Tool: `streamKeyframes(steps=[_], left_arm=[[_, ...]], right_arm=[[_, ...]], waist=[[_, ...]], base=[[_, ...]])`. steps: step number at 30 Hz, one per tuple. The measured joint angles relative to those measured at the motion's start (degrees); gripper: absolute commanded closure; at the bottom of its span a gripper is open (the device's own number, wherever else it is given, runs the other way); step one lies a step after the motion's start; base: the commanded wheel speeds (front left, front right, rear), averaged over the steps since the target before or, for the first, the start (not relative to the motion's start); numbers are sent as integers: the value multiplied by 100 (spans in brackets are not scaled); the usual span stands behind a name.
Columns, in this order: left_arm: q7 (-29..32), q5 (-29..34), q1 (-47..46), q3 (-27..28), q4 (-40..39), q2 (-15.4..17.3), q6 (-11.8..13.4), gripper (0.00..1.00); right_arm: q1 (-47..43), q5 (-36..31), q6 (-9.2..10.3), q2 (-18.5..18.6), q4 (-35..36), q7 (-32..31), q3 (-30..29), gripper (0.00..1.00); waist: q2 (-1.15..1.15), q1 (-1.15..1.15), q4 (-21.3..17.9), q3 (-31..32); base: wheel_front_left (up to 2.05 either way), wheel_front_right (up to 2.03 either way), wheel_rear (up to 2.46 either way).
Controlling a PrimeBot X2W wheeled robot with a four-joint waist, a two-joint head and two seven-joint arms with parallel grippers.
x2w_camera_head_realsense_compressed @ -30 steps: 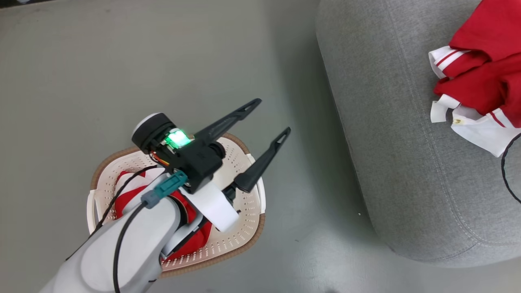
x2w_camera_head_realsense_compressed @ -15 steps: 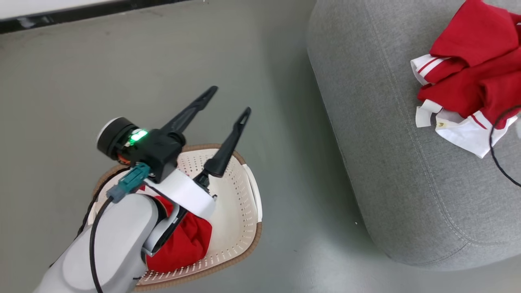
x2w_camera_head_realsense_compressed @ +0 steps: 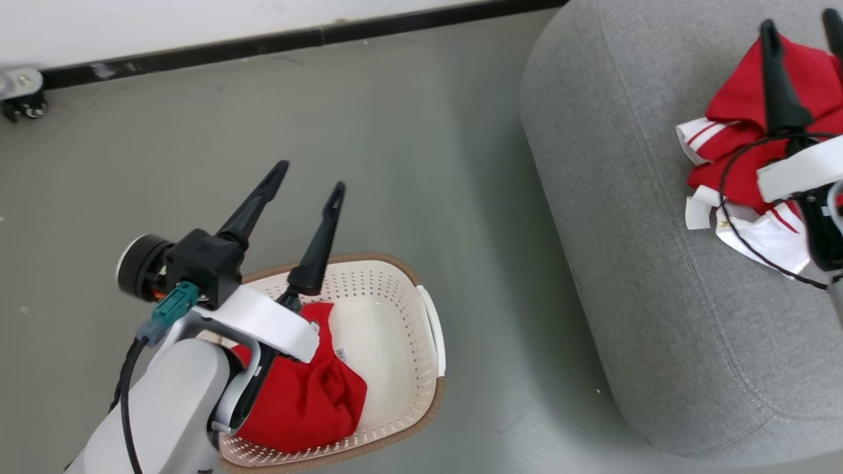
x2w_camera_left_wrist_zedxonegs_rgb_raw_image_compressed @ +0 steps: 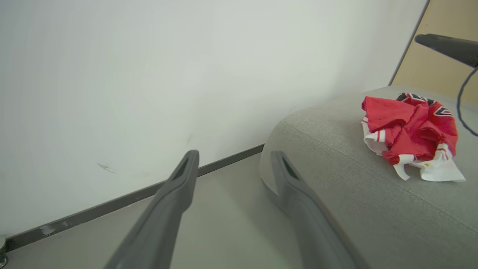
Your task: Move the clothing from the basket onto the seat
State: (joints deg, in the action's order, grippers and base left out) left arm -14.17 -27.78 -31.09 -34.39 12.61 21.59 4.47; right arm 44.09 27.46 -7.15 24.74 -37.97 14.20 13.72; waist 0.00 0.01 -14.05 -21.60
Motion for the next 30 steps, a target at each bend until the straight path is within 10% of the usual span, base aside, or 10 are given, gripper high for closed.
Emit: streamKeyframes(steps=[17, 30], left_arm=[[-5, -67, 721, 878, -86, -162, 713, 0], [-5, 38, 1299, 983, -136, -371, 798, 0]], right_arm=[[-475, -368, 0, -713, 450, 1, 299, 0], [-1401, -843, 0, -1255, 667, 1, 269, 0]], waist=[[0, 0, 543, 591], [0, 0, 819, 1104]], base=[[0, 0, 0], [0, 0, 0]])
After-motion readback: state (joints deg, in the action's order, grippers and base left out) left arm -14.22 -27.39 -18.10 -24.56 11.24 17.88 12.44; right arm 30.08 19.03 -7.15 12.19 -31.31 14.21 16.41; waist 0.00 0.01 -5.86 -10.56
